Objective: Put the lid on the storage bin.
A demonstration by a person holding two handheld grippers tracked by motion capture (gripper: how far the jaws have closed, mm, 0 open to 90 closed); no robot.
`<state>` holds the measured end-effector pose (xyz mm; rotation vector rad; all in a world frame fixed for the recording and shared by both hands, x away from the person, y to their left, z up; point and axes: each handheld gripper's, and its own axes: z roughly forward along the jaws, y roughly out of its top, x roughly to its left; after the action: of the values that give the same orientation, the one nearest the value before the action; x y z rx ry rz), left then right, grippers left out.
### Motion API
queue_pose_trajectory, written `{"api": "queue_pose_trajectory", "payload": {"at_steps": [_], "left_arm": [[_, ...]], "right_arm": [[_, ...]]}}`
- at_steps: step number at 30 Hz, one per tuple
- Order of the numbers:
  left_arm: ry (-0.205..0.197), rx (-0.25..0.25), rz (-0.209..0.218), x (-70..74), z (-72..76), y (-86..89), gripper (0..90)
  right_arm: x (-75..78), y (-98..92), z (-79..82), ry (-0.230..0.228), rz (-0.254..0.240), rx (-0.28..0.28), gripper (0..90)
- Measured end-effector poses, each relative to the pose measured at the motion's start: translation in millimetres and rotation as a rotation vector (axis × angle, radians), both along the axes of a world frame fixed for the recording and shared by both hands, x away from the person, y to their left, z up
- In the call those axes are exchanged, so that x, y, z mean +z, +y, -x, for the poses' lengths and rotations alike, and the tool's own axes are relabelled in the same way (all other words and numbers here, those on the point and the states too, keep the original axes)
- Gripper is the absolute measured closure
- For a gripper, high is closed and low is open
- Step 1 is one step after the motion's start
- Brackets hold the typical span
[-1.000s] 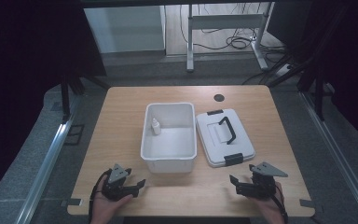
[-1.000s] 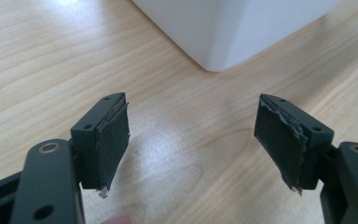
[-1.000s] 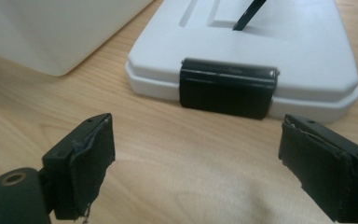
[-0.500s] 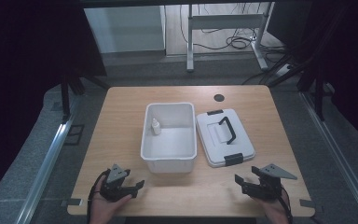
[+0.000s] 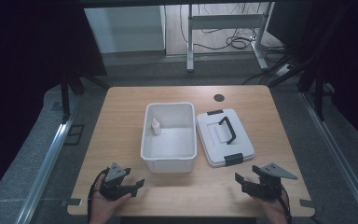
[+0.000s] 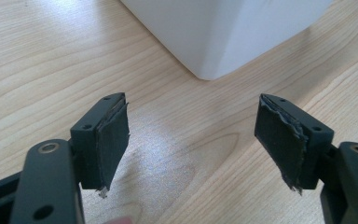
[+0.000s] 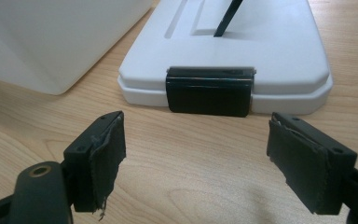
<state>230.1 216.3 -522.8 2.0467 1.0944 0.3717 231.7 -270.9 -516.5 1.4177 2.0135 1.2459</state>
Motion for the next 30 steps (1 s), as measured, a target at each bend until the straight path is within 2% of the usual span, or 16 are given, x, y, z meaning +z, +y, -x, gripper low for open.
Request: {"api": "queue_pose_trajectory", "payload": {"at_steps": [8, 10, 13, 15, 21, 30], "left_arm": [[0.006, 0.0, -0.008, -0.5, 0.8, -2.3, 26.4], [0.005, -0.001, -0.009, 0.1, 1.2, -2.8, 26.5], [0.004, -0.003, -0.008, 0.4, 1.7, -3.5, 26.6], [0.007, -0.003, -0.009, -0.3, 2.0, -4.0, 26.6], [0.01, -0.008, -0.013, -1.4, 2.1, -5.7, 26.7], [0.014, -0.006, -0.015, -3.1, 1.6, -6.6, 26.7]], "right_arm": [[10.5, -5.7, -2.4, 0.009, -0.058, 0.002, 20.2], [14.2, -4.7, -4.6, 0.035, -0.06, 0.01, 21.0], [21.3, -2.7, -11.0, 0.107, -0.054, 0.024, 20.9], [26.9, -1.4, -14.6, 0.117, -0.059, 0.011, 20.9], [40.4, 12.4, -28.5, 0.112, 0.004, -0.025, 20.9], [64.9, 27.7, -56.1, 0.122, 0.07, -0.036, 22.8]]}}
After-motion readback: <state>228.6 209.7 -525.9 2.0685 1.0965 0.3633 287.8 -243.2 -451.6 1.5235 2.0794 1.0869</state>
